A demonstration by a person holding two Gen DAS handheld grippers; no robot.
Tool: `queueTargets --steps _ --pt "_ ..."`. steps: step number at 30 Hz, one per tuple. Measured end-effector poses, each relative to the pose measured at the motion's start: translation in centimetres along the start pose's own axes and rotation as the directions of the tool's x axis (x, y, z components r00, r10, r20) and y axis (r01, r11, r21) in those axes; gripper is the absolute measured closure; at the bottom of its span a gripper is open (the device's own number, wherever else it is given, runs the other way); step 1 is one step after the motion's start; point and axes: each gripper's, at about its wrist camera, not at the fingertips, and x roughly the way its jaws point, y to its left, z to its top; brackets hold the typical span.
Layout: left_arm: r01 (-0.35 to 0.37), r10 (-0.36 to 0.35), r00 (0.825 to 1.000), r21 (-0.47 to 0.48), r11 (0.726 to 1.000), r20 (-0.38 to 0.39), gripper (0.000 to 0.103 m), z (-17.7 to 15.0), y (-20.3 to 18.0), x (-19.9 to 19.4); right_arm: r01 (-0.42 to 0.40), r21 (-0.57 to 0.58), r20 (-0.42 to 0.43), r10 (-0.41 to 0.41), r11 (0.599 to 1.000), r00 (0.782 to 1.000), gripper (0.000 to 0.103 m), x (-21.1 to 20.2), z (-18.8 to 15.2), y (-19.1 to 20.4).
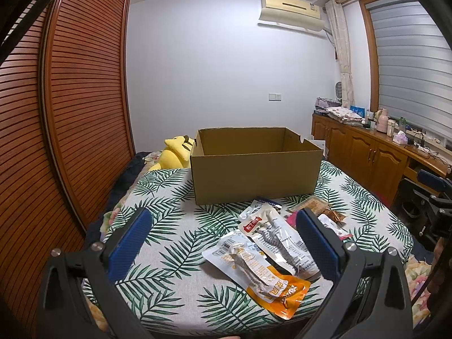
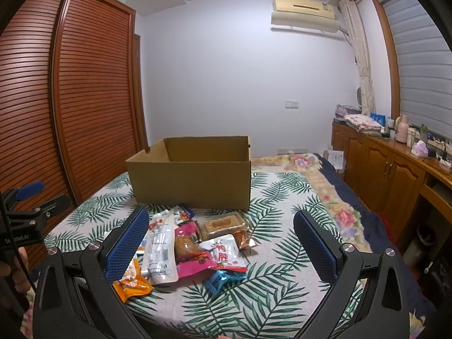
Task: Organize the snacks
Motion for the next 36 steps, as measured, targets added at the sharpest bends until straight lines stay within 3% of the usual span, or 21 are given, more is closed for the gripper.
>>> queueTargets --steps 27,31,36 --pt "0.026 -0.028 0.997 -0.019 0.999 -0.078 0.001 -1.7 0.3 2.5 -0.02 -0.01 -0.038 0.02 1.0 0.999 0.0 1.1 -0.8 0.6" --pt "0.056 -0.062 0.99 -0.047 0.997 -0.129 0.001 -2.5 0.6 3.9 -0.049 -0.025 -0.06 0.047 0.999 0.997 0.0 1.9 -1.2 1.1" --pt "0.09 -0.108 0.969 -0.09 0.992 -0.221 0.001 -4.2 0.7 6.6 -0.083 -0.044 -0.086 0.079 0.996 0.993 0.0 2.6 -1.9 1.7"
